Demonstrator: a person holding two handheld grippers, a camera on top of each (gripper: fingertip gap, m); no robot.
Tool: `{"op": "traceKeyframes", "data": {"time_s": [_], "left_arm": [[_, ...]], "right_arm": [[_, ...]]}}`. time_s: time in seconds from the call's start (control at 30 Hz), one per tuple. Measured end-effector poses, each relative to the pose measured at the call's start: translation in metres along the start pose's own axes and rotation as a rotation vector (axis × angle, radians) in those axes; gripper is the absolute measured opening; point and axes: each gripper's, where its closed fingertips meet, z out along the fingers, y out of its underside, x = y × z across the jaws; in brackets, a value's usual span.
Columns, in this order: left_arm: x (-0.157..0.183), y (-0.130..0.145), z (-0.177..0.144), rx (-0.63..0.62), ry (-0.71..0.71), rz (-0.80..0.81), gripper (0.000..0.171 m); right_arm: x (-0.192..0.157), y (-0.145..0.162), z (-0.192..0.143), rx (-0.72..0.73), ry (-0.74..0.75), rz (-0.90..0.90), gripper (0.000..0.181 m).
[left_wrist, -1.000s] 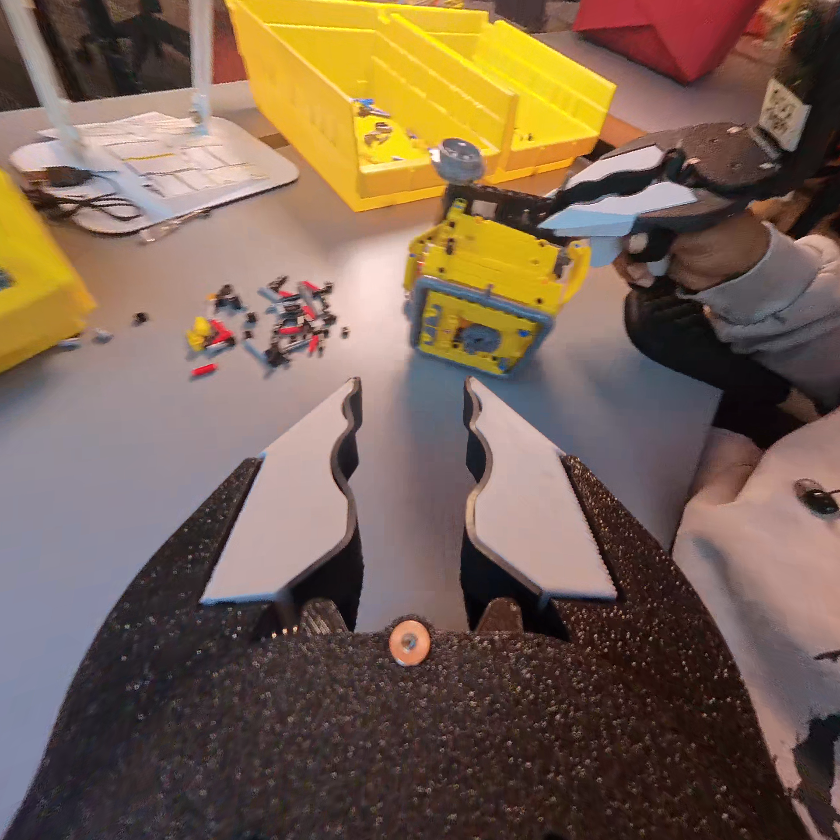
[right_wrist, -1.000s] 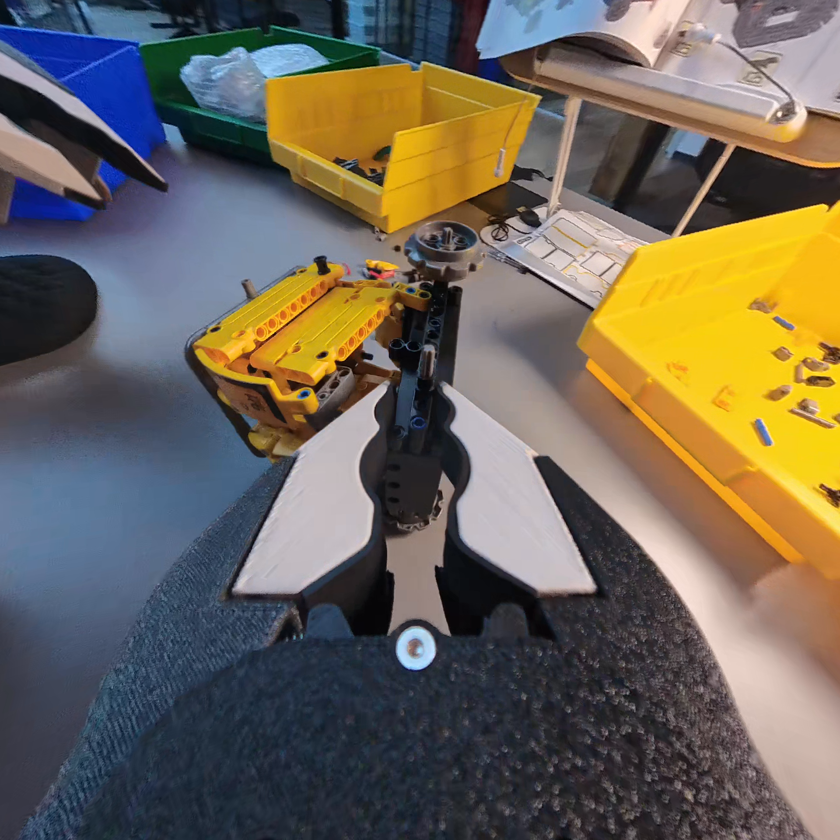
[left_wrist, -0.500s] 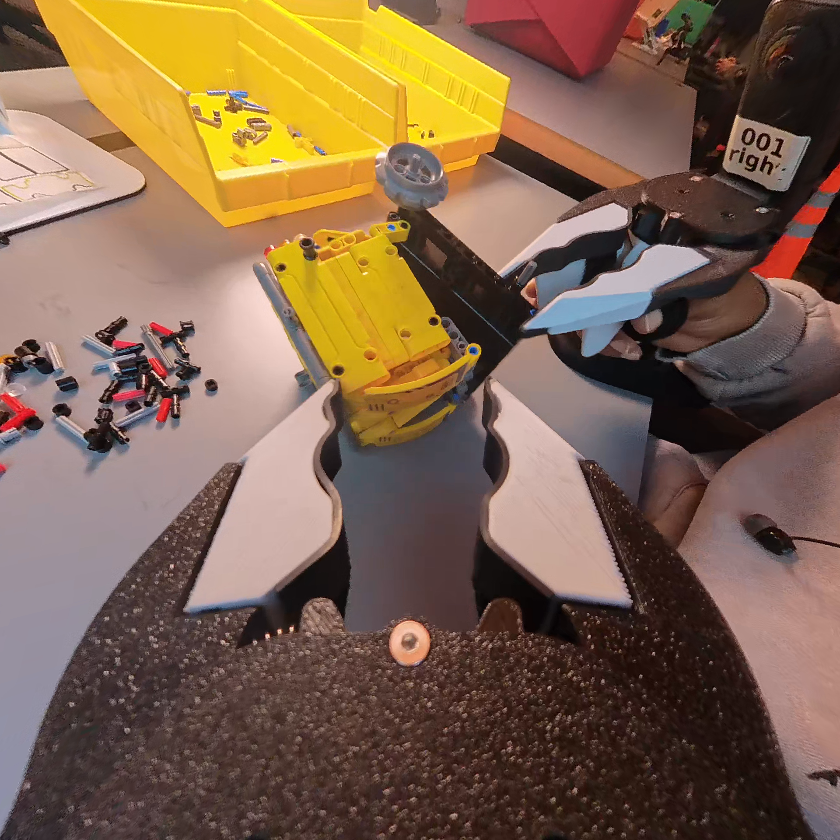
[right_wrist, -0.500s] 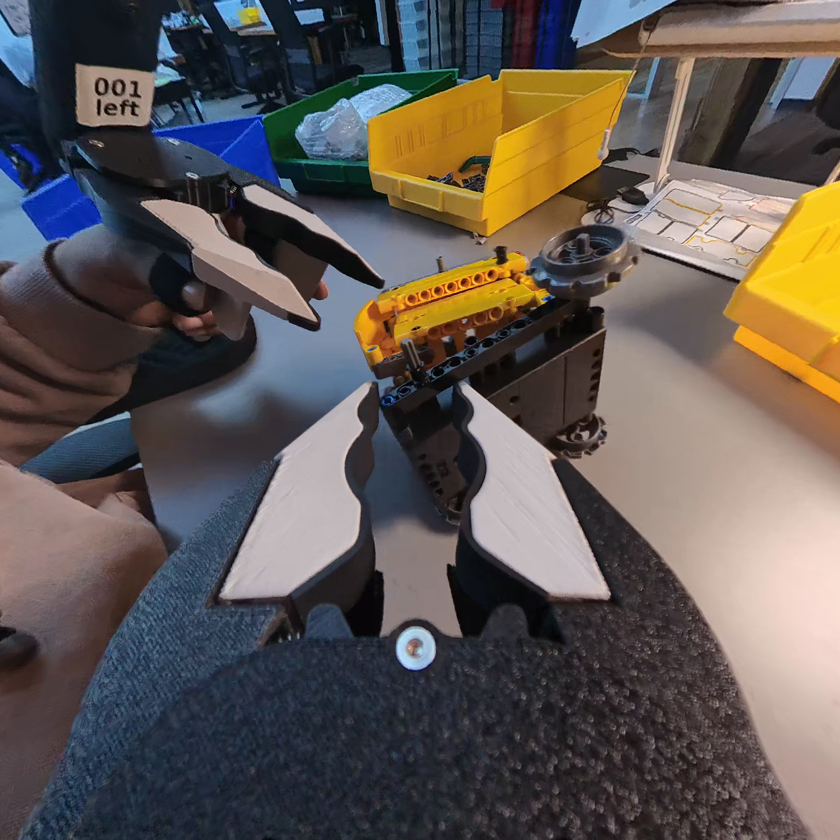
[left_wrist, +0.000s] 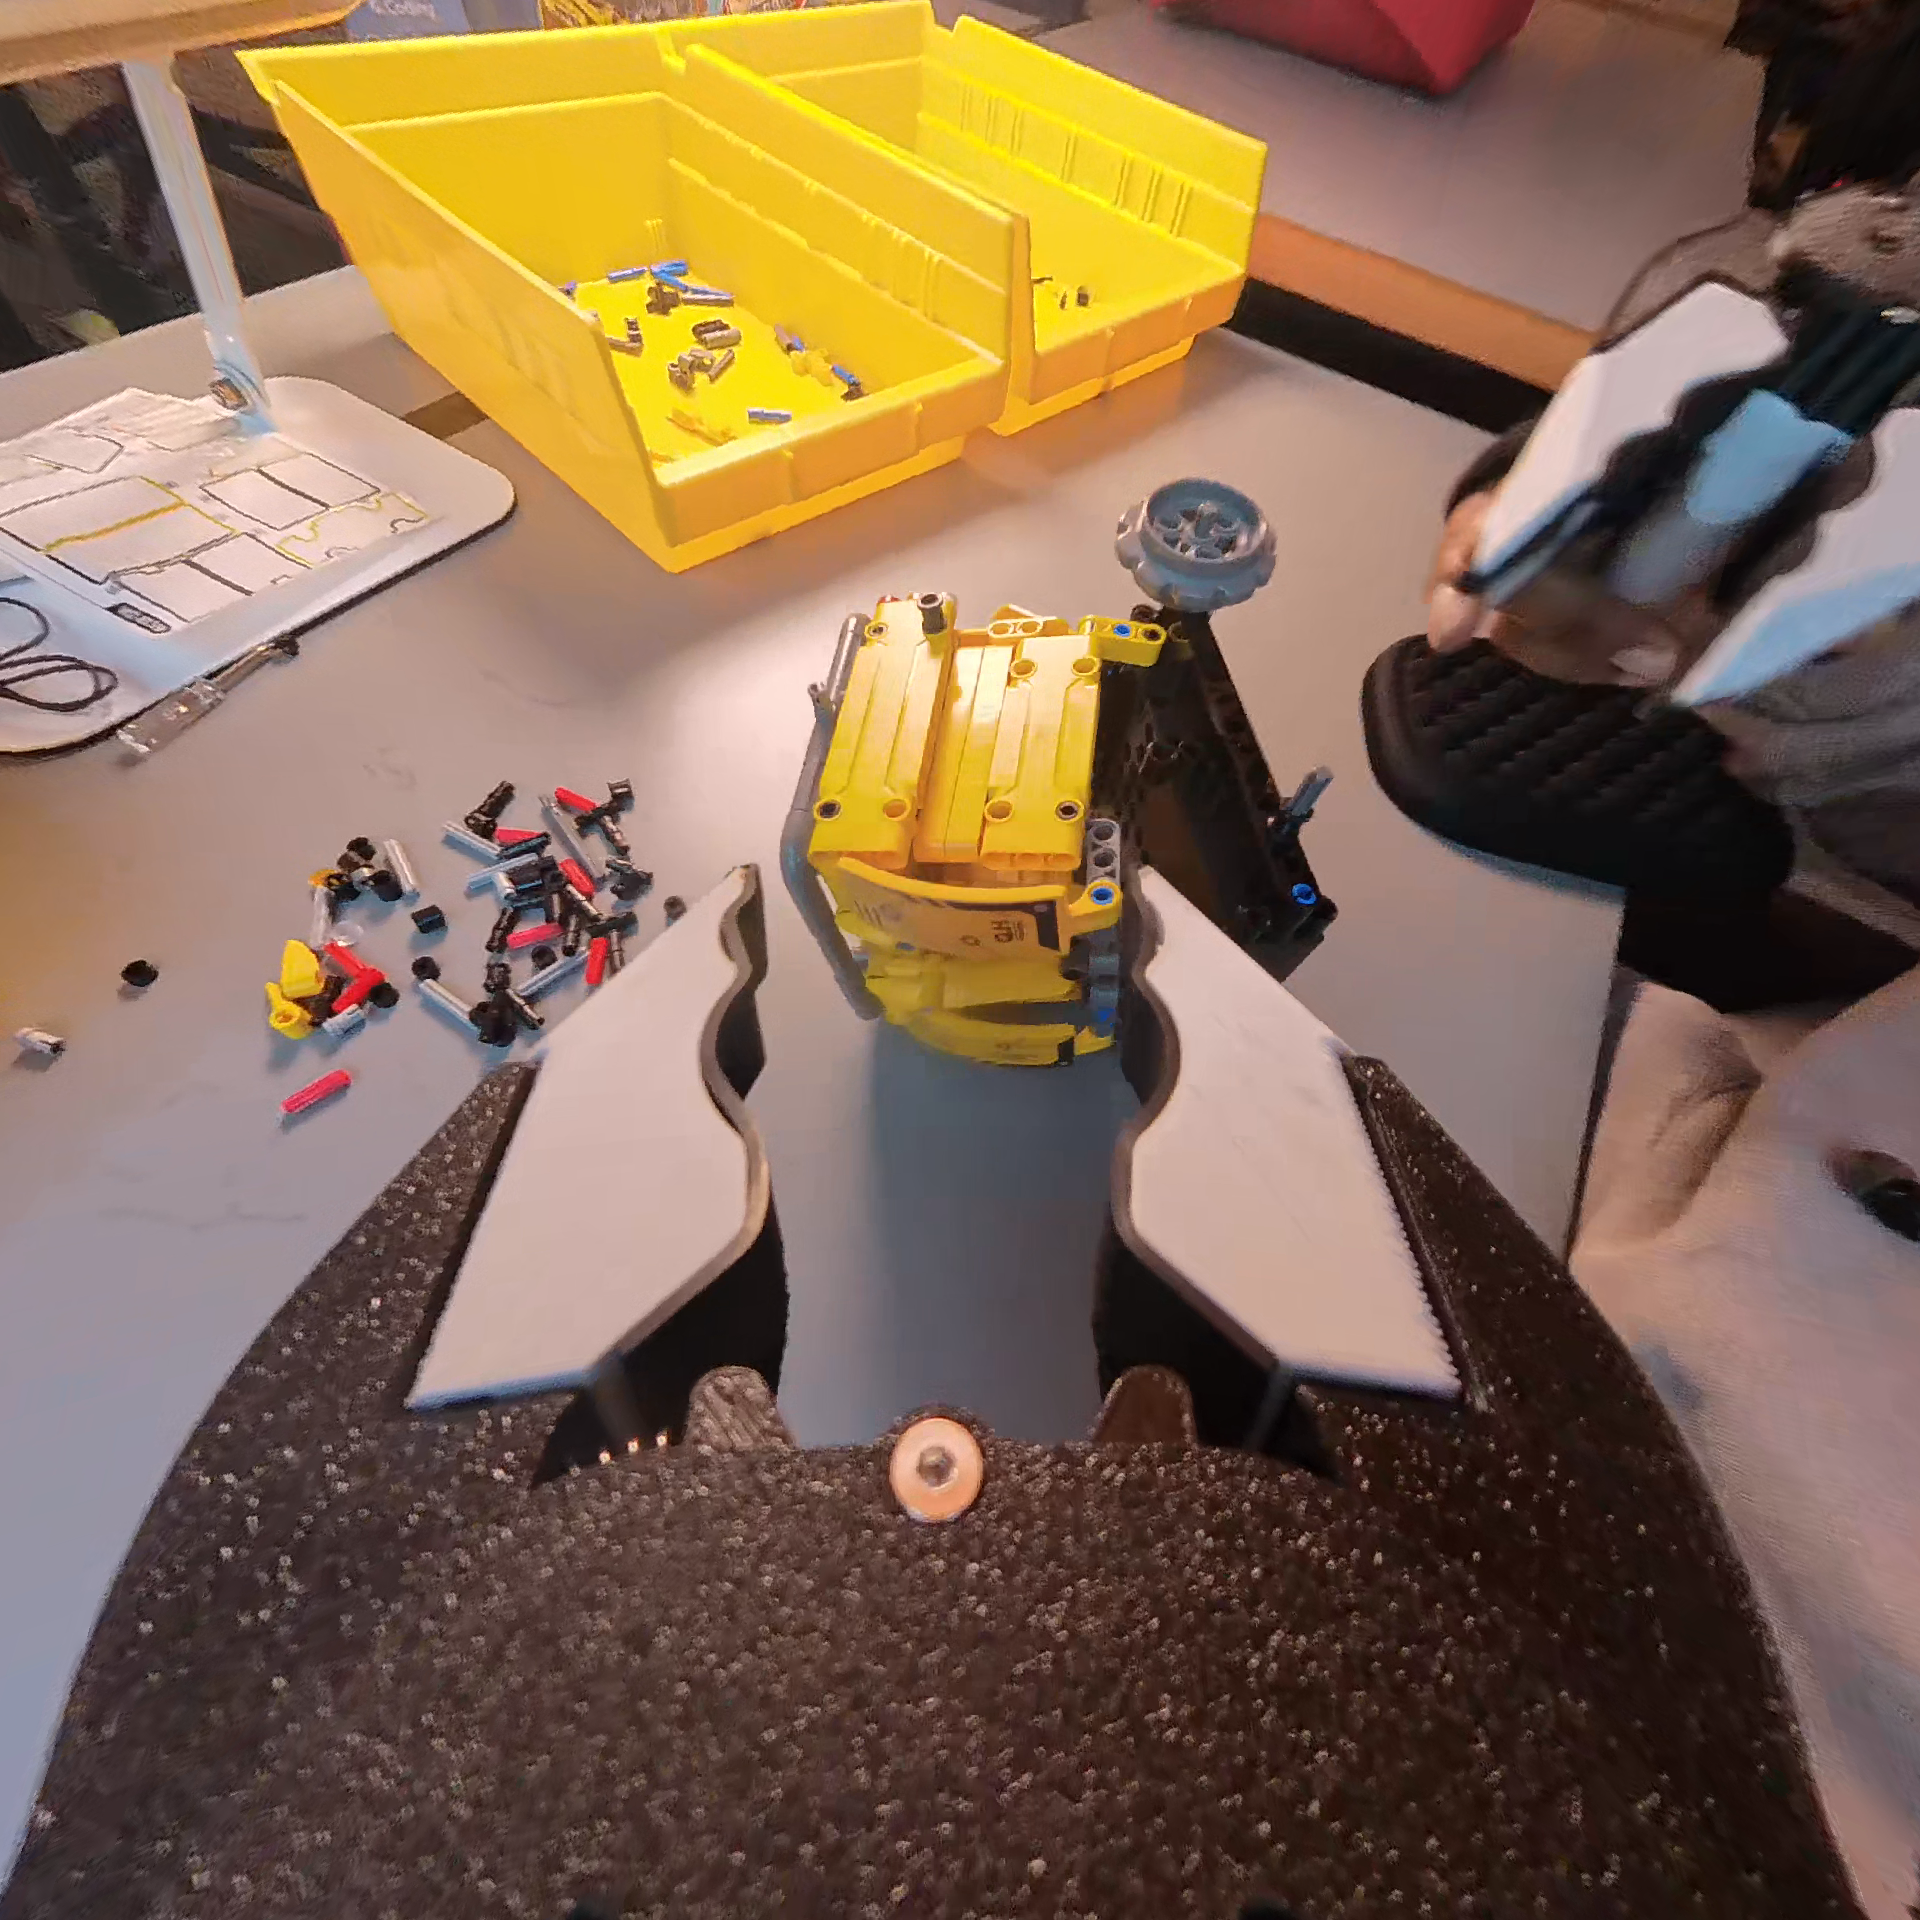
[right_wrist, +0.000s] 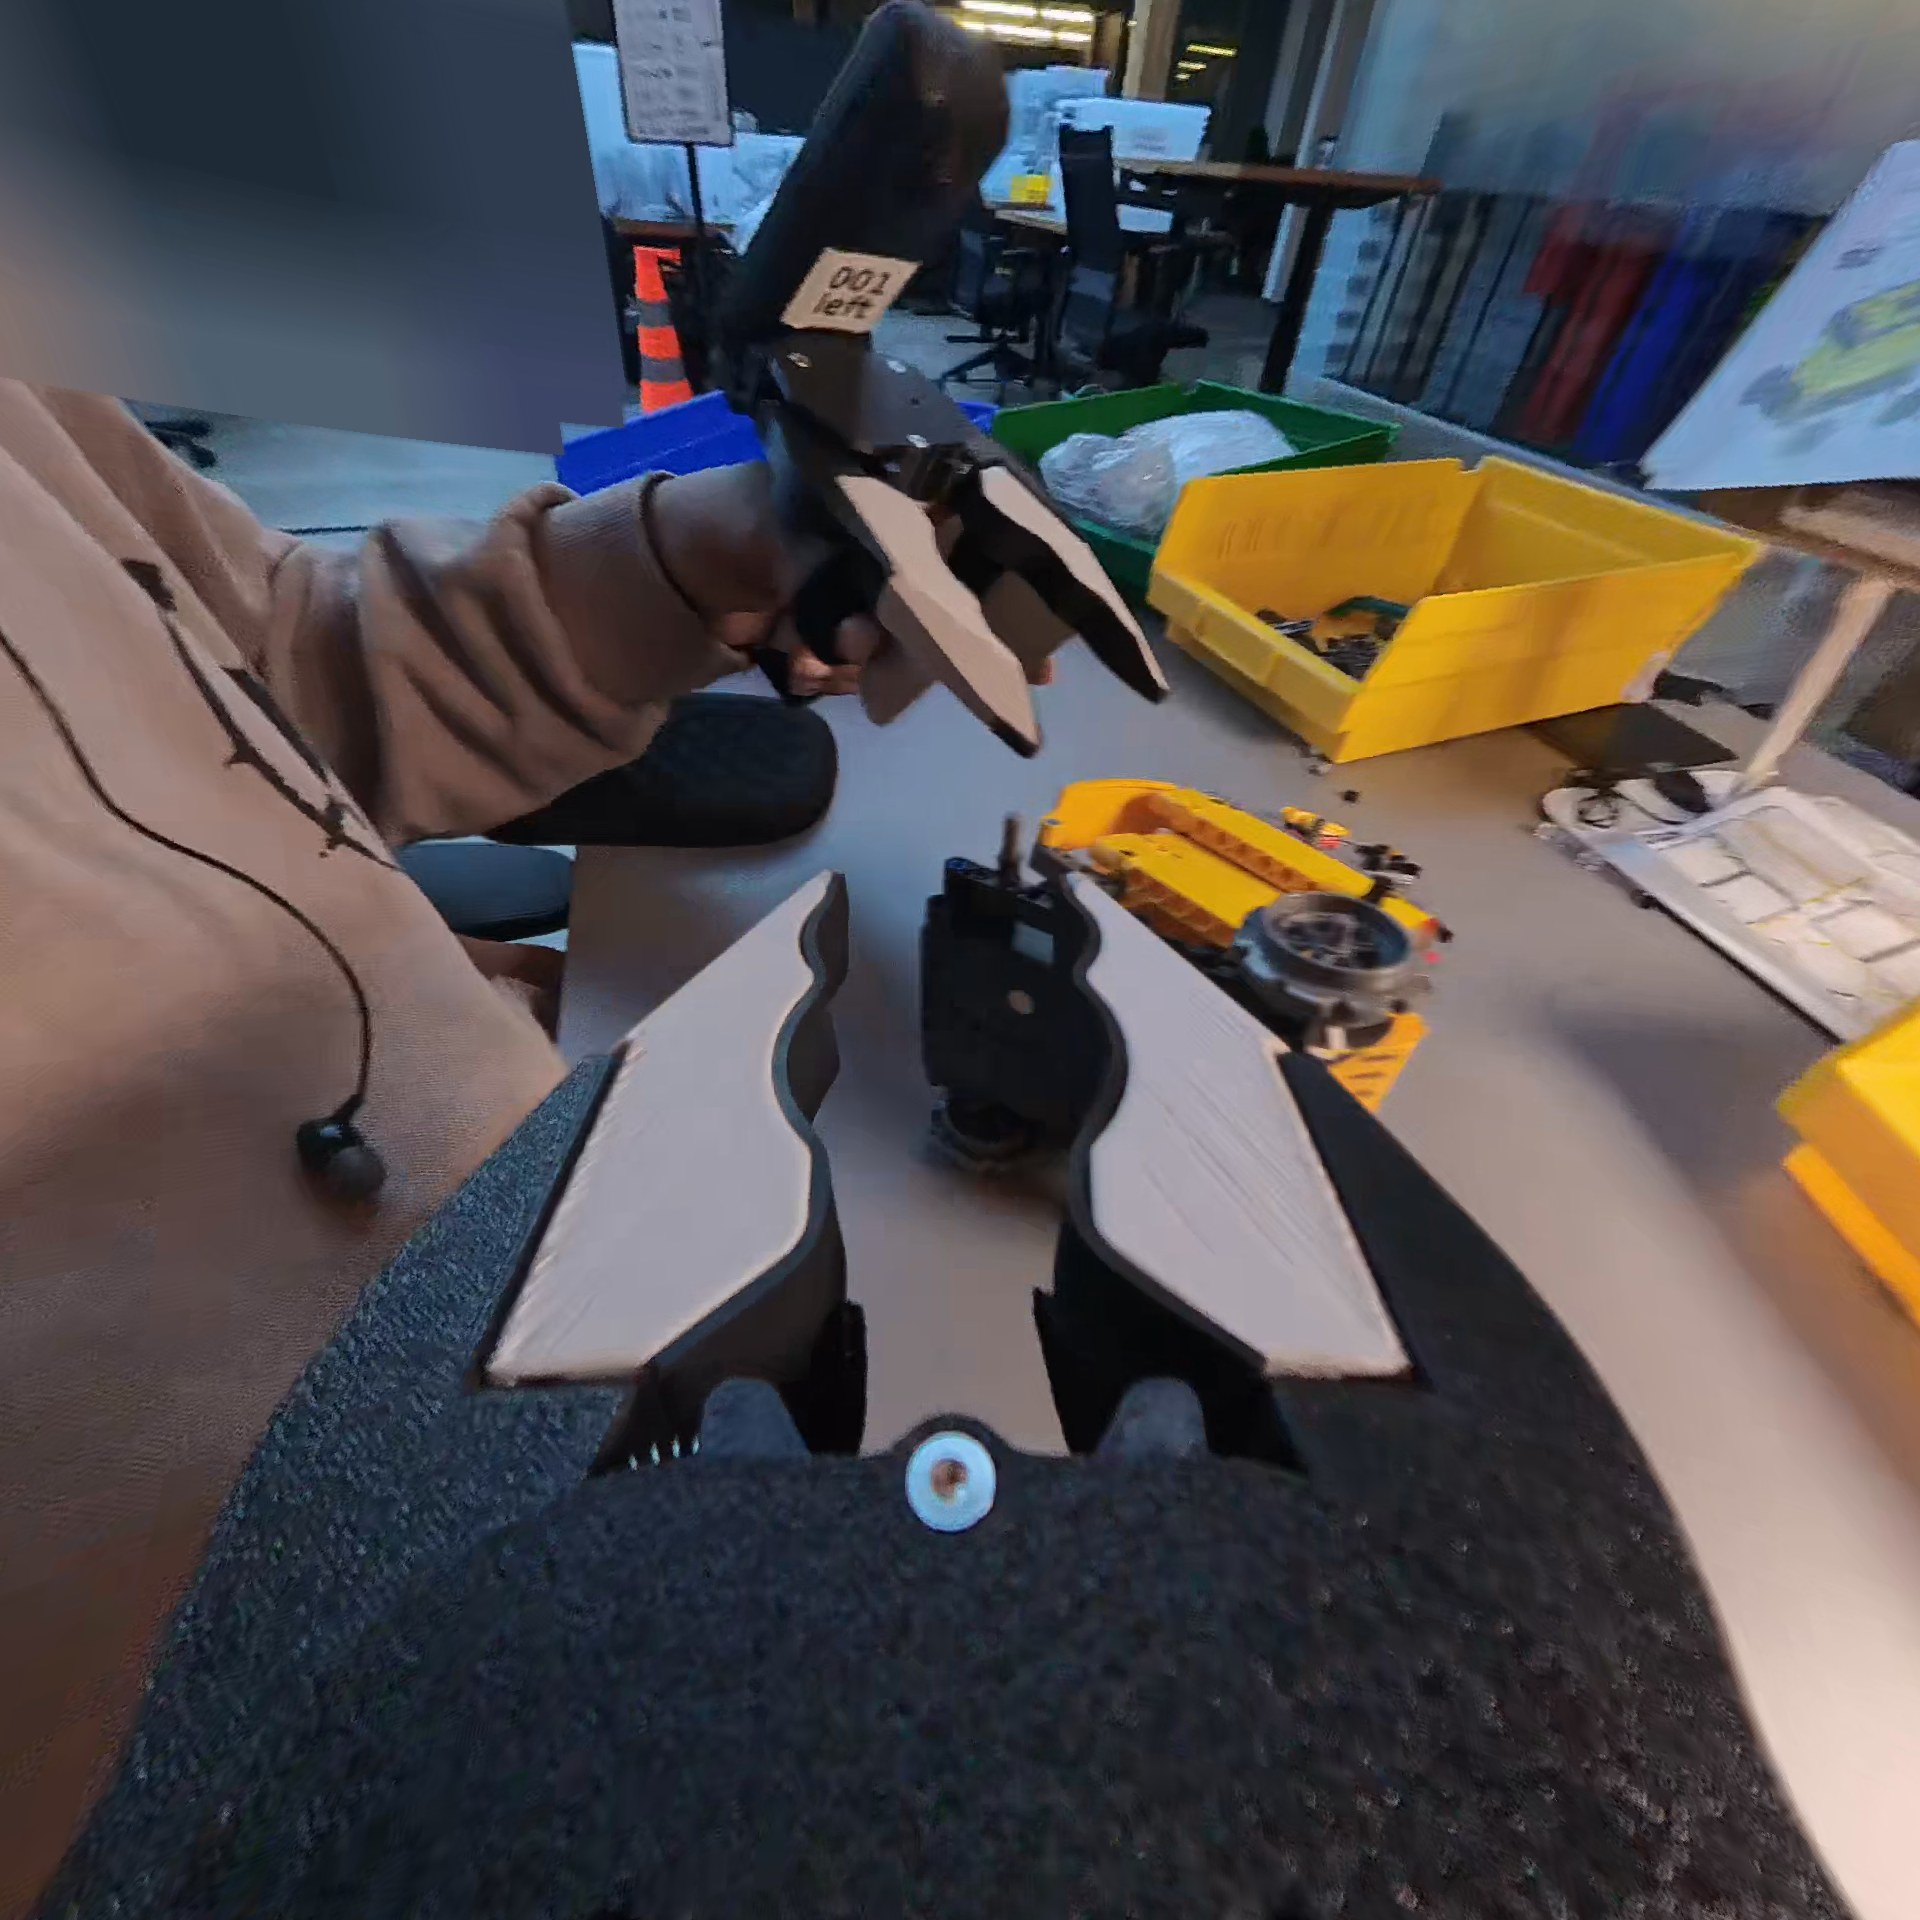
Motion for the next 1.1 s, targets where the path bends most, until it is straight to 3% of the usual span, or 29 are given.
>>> {"op": "traceKeyframes", "data": {"time_s": [0.17,0.33,0.43,0.57,0.87,1.1], "left_arm": [[0.012,-0.003,-0.003,-0.002,0.089,0.03,0.085],[0.016,0.007,0.023,-0.048,0.158,0.06,0.112],[0.016,0.013,0.043,-0.03,0.279,-0.031,0.136],[0.029,0.018,0.059,-0.028,0.308,0.029,0.147],[0.028,0.015,0.051,0.005,0.197,0.131,0.121],[0.027,0.015,0.049,0.002,0.239,0.118,0.12]], "right_arm": [[0.061,0.0,-0.014,0.001,0.156,0.01,0.05],[0.087,0.021,0.005,-0.078,0.119,0.03,0.068],[0.086,0.036,0.016,-0.119,0.037,0.074,0.053],[0.085,0.037,0.016,-0.058,0.026,0.127,0.042],[0.086,0.036,0.012,0.02,0.186,0.145,0.042],[0.084,0.035,0.012,0.04,0.219,0.188,0.042]]}}
